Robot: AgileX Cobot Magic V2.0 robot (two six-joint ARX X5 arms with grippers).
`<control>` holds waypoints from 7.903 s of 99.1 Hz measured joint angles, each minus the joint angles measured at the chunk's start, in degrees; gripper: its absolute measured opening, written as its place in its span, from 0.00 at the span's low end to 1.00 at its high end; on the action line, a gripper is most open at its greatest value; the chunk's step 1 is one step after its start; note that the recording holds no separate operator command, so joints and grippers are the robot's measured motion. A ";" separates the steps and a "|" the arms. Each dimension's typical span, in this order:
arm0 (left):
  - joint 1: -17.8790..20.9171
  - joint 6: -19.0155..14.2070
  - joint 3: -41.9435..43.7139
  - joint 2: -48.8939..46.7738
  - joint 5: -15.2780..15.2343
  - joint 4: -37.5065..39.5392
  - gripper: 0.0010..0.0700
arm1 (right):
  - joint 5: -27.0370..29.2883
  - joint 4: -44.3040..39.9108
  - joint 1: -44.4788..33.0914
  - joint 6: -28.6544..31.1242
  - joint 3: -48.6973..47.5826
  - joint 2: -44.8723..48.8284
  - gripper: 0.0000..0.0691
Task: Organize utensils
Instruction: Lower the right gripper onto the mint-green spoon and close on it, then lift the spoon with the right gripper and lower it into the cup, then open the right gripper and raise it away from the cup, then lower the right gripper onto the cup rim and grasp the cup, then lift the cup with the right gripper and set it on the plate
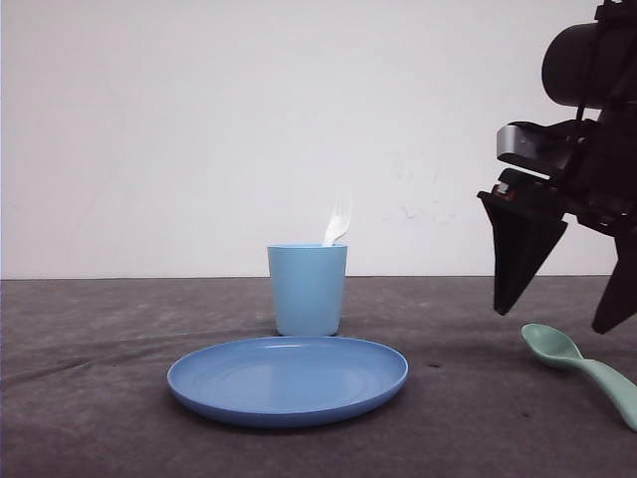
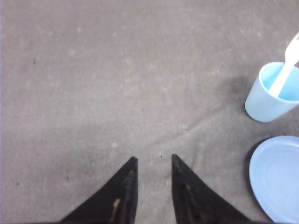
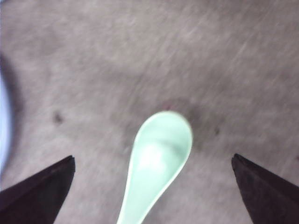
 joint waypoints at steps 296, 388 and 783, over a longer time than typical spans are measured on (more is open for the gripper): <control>0.00 2.62 0.00 0.00 -0.02 0.07 0.16 | -1.70 59.74 17.09 -7.15 12.33 21.05 0.04; 0.00 2.62 0.00 0.00 -0.02 0.07 0.16 | -1.95 54.01 17.84 -7.23 12.28 8.63 0.71; 0.00 2.16 0.00 0.00 -0.02 -0.20 0.16 | -0.24 31.67 26.93 -1.68 -4.46 -6.80 0.72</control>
